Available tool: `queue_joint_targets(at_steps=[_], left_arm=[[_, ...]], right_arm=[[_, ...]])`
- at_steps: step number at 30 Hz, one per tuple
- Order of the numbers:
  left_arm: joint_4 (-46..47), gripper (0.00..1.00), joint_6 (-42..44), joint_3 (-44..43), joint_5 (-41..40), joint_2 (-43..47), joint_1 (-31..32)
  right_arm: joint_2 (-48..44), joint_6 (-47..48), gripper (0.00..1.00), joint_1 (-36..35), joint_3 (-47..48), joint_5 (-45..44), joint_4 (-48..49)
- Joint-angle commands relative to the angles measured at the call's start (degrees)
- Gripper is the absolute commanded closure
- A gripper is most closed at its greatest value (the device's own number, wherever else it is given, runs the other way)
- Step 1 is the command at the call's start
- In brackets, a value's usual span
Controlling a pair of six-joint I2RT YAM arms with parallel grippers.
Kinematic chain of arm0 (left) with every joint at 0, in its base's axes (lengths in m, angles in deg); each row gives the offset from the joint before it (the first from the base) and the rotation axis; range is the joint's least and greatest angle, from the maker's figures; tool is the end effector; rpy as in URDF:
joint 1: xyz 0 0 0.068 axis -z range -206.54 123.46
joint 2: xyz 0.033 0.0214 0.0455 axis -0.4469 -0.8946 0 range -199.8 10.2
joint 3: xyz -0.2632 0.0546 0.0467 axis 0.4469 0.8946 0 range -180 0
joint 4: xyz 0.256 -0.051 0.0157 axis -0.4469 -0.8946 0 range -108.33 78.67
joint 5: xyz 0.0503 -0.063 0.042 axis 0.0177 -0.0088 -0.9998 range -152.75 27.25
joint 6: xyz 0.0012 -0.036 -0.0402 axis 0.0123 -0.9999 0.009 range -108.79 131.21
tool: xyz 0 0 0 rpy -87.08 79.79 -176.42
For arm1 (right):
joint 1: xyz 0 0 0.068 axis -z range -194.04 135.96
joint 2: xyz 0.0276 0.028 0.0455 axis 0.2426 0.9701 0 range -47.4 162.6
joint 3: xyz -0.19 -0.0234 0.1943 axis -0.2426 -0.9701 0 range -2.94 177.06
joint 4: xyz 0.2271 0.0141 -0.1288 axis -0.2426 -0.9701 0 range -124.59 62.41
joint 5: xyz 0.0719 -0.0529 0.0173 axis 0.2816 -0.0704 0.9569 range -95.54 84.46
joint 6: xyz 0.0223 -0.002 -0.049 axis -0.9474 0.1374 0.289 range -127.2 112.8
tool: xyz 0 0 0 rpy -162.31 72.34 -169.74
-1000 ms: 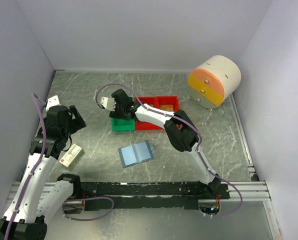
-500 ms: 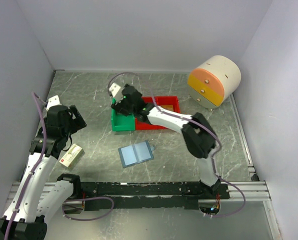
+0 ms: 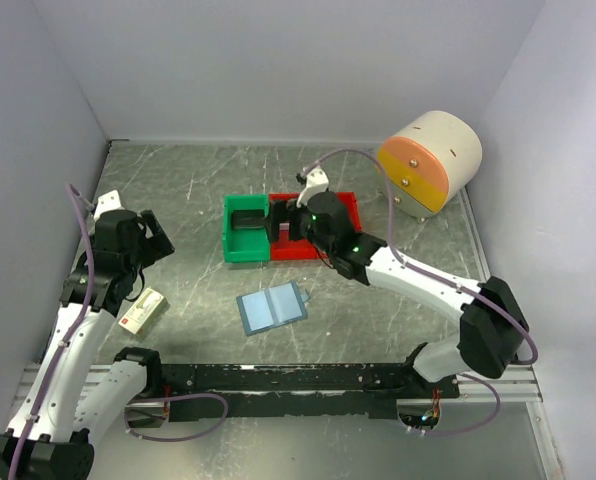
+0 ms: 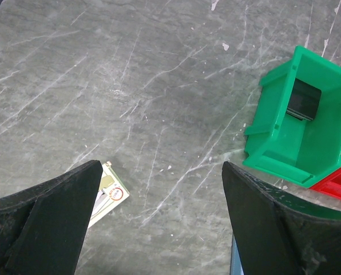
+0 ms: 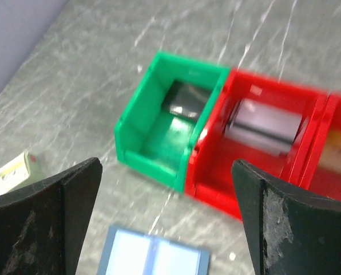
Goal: Take the credit cards out of the card holder
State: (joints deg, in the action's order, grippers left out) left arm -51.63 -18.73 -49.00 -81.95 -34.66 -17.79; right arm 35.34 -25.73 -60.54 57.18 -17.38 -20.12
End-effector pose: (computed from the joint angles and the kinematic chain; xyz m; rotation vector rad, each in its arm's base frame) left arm 0.1597 -0.0127 0.3138 -0.5777 2.0832 -0.0184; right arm 0.2400 0.2423 0.3081 -0.3076 1.8474 0.6046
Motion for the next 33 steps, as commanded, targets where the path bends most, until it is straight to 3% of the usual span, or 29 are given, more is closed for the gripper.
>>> queue_joint_targets(at_steps=[1, 7, 14, 21, 33], left_arm=[[0.72, 0.01, 0.91, -0.12, 1.14, -0.22, -0.58], [0.39, 0.02, 0.6, -0.14, 0.54, -0.71, -0.58], [0.05, 0.02, 0.28, -0.1, -0.28, -0.69, -0.58], [0.22, 0.03, 0.53, -0.05, 0.29, -1.09, -0.58], [0.33, 0.04, 0.6, 0.03, 0.35, -1.02, -0.58]], right_arm=[[-3.84, -13.45, 0.05, -0.75, -5.72, 4.75, -5.65], [-3.79, -17.14, 0.22, -6.69, -7.2, 3.19, -12.25], [7.55, -17.7, 0.37, -15.06, 0.44, -4.84, -22.94], [18.54, -18.74, 0.38, -18.95, 6.62, -6.18, -27.09], [25.86, -22.06, 0.34, -21.62, 7.63, -6.45, -27.91]])
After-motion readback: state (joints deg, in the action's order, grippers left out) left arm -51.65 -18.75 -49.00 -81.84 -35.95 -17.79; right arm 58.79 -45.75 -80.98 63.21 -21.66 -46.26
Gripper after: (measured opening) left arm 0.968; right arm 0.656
